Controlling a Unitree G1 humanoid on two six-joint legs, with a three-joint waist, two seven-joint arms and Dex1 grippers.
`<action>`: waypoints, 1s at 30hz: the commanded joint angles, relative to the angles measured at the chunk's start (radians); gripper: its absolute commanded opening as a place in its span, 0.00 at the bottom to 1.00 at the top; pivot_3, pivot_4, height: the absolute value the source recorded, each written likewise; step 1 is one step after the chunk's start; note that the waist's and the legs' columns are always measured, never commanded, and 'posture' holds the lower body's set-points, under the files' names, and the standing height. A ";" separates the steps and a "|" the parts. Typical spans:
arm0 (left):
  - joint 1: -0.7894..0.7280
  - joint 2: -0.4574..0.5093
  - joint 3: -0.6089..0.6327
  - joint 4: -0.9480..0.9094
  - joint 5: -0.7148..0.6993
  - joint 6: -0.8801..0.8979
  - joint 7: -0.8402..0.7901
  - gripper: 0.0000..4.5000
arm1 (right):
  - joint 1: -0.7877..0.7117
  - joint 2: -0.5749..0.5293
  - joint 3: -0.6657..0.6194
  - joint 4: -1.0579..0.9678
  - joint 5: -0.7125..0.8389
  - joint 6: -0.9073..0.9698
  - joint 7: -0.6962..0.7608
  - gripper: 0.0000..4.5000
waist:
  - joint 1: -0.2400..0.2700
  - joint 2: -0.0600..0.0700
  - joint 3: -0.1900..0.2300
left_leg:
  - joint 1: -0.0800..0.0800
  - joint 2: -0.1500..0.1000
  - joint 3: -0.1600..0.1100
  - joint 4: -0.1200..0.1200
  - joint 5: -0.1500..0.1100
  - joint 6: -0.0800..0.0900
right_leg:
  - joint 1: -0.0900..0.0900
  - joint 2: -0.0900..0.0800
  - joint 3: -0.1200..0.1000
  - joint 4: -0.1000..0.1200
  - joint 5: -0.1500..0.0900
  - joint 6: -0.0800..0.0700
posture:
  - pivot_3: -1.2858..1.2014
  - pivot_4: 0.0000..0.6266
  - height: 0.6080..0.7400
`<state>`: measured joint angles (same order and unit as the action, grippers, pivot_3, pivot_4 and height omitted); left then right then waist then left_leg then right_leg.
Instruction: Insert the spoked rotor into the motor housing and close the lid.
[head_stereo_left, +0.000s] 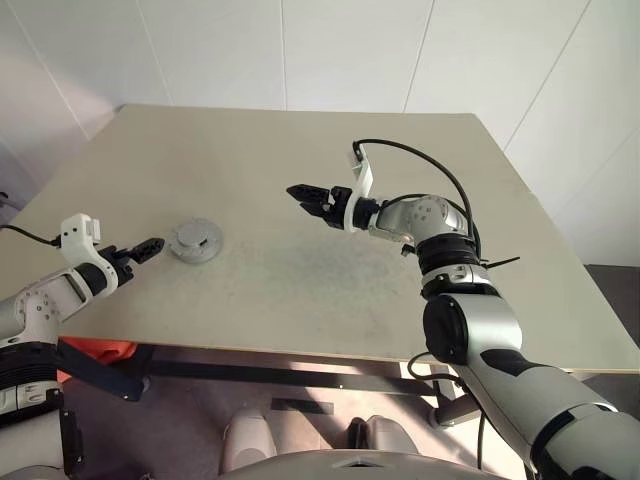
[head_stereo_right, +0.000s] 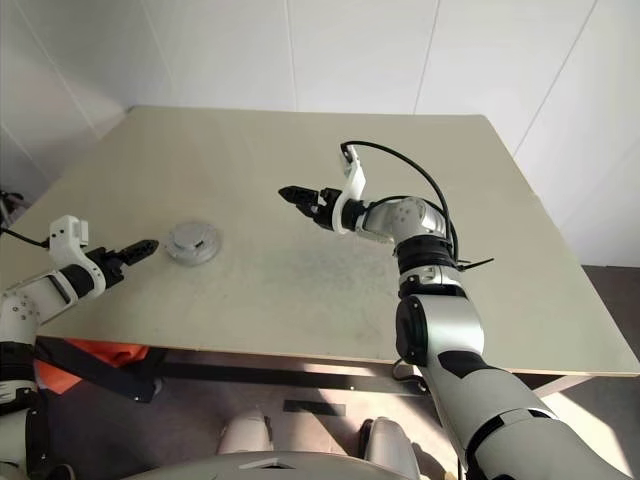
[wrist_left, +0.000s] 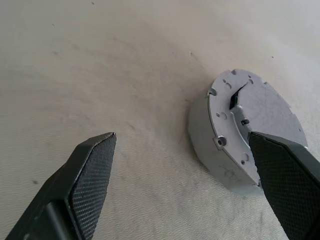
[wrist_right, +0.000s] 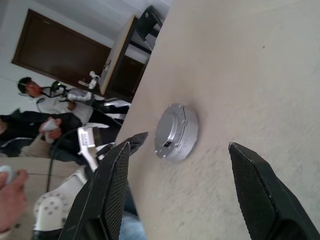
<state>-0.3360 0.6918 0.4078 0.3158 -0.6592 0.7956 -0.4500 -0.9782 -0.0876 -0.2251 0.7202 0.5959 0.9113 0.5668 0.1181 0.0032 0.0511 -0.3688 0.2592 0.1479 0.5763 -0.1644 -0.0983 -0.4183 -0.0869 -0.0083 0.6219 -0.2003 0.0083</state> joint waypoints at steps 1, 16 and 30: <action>-0.025 -0.066 -0.032 -0.162 0.030 -0.159 -0.043 0.99 | 0.065 -0.023 0.112 -0.121 -0.135 -0.277 0.080 0.80 | 0.014 0.000 0.000 | 0.000 -0.001 0.000 0.000 0.000 0.000 | 0.001 -0.001 0.000 0.000 0.000 0.000 | 0.52 0.00 1.00; -0.050 -0.204 -0.360 -0.266 0.234 -0.355 -0.203 0.99 | 0.206 -0.359 0.316 -0.183 -0.343 -0.557 0.518 0.80 | -0.001 0.000 0.000 | 0.002 -0.001 0.000 0.002 0.001 0.000 | 0.004 -0.003 -0.001 0.001 0.000 0.000 | 0.52 0.00 1.00; -0.041 -0.291 -0.405 -0.298 0.278 -0.377 -0.212 0.99 | 0.309 -0.377 0.293 -0.265 -0.365 -0.589 0.495 0.80 | -0.001 0.000 0.000 | 0.003 -0.001 0.001 0.004 -0.002 0.006 | 0.006 -0.004 -0.001 0.002 0.000 0.000 | 0.52 0.00 1.00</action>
<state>-0.3460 0.4046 -0.0006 0.0440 -0.3865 0.4361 -0.6617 -0.6400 -0.4632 0.0906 0.4809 0.2209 0.3368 1.0660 0.1168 0.0031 0.0511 -0.3652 0.2580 0.1488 0.5807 -0.1665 -0.0923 -0.4121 -0.0905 -0.0092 0.6241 -0.2003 0.0082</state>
